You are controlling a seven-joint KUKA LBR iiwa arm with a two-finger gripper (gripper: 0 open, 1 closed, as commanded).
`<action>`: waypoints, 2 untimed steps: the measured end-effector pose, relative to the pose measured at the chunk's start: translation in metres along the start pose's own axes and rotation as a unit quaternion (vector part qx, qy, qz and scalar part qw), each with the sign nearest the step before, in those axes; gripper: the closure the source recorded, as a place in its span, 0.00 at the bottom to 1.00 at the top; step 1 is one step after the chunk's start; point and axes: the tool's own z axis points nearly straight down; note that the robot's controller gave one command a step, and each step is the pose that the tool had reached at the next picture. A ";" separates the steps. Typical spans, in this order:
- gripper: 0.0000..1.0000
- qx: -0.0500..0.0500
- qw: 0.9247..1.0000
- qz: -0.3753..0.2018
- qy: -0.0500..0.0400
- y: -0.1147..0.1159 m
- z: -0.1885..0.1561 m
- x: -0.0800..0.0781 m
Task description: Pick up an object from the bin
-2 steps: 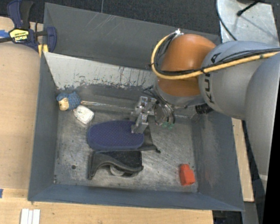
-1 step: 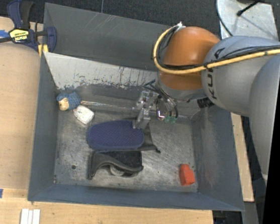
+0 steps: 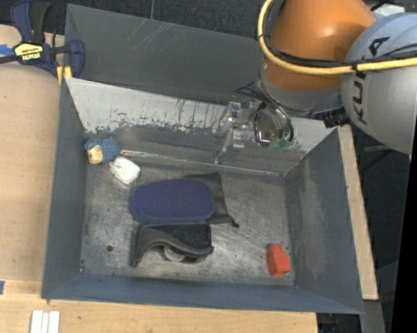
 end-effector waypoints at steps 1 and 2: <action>1.00 0.003 0.991 0.135 0.008 -0.062 0.073 0.040; 0.00 0.002 0.991 0.134 0.006 -0.061 0.071 0.039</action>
Offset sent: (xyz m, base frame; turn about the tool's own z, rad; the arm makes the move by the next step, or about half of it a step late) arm -0.0395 -0.0596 -0.0725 0.2704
